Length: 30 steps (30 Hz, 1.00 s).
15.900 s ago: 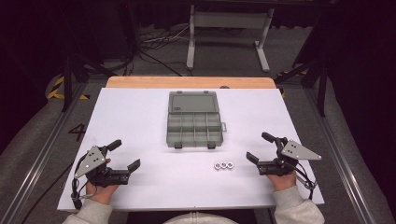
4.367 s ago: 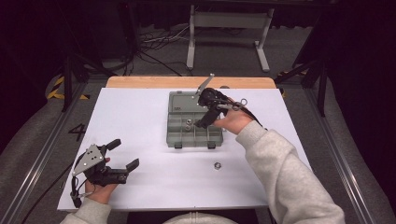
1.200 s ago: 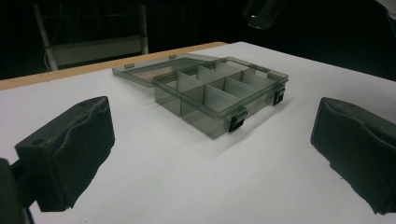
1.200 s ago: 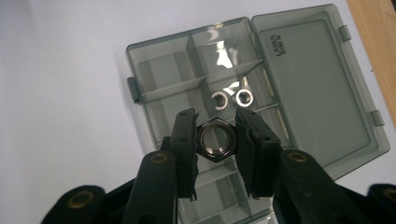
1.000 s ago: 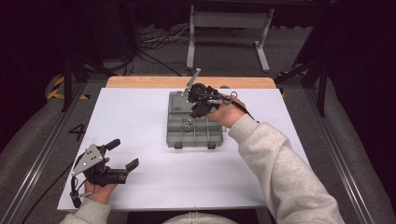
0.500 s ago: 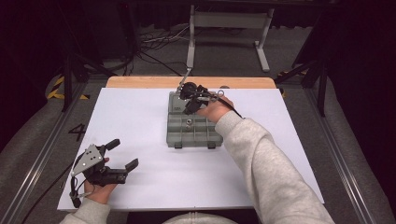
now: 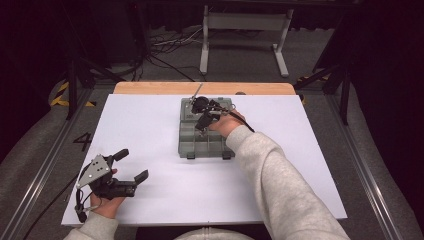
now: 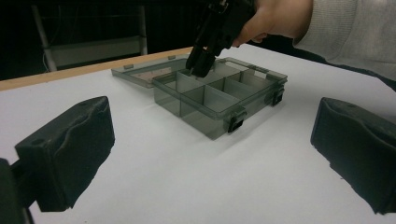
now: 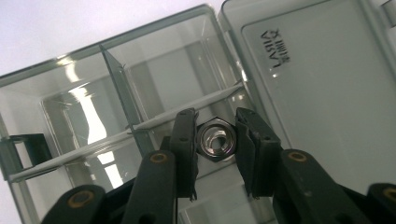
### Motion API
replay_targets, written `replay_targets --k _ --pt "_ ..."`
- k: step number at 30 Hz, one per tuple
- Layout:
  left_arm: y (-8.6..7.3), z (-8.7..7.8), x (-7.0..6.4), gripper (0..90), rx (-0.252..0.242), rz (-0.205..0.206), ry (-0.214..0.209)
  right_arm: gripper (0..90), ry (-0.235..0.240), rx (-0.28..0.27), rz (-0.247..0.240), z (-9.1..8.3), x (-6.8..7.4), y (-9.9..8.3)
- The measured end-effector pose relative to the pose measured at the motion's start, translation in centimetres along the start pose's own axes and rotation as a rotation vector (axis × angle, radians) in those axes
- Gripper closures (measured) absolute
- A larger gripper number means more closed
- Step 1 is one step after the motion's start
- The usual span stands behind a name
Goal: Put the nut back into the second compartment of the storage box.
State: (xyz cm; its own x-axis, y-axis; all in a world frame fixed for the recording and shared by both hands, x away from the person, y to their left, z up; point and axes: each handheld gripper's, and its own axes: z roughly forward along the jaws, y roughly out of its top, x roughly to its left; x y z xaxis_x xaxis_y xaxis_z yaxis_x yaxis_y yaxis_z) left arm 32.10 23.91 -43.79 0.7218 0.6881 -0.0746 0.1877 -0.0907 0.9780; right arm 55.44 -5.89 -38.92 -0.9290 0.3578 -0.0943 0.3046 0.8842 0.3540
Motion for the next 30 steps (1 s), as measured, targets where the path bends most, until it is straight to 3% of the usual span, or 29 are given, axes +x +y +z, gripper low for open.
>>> replay_targets --k 4,6,14,18,19,25,30 --pt "0.0 0.0 0.0 0.4 0.002 0.002 -0.001 67.7 0.012 0.003 0.002 0.6 0.2 -0.2" --pt "0.0 0.0 0.0 0.4 0.0 -0.002 0.001 57.8 0.0 0.001 -0.001 0.5 0.2 -0.3" --pt "0.0 0.0 0.0 0.4 0.003 0.007 0.001 21.3 -0.063 -0.116 0.041 -3.8 0.5 -1.1" --pt "0.0 0.1 -0.1 0.4 0.004 0.005 0.0 14.2 -0.077 -0.157 0.042 -5.5 0.7 -1.8" --pt "0.0 0.1 -0.1 0.4 0.003 0.005 0.0 10.1 -0.101 -0.19 0.041 -7.0 1.1 -2.6" --pt "0.0 0.1 -0.1 0.4 0.006 0.006 0.001 4.7 -0.123 -0.274 0.05 -9.2 2.0 -5.0" --pt "0.0 0.2 -0.1 0.4 0.007 0.007 -0.001 1.2 -0.146 -0.398 0.081 -11.3 3.2 -8.8"
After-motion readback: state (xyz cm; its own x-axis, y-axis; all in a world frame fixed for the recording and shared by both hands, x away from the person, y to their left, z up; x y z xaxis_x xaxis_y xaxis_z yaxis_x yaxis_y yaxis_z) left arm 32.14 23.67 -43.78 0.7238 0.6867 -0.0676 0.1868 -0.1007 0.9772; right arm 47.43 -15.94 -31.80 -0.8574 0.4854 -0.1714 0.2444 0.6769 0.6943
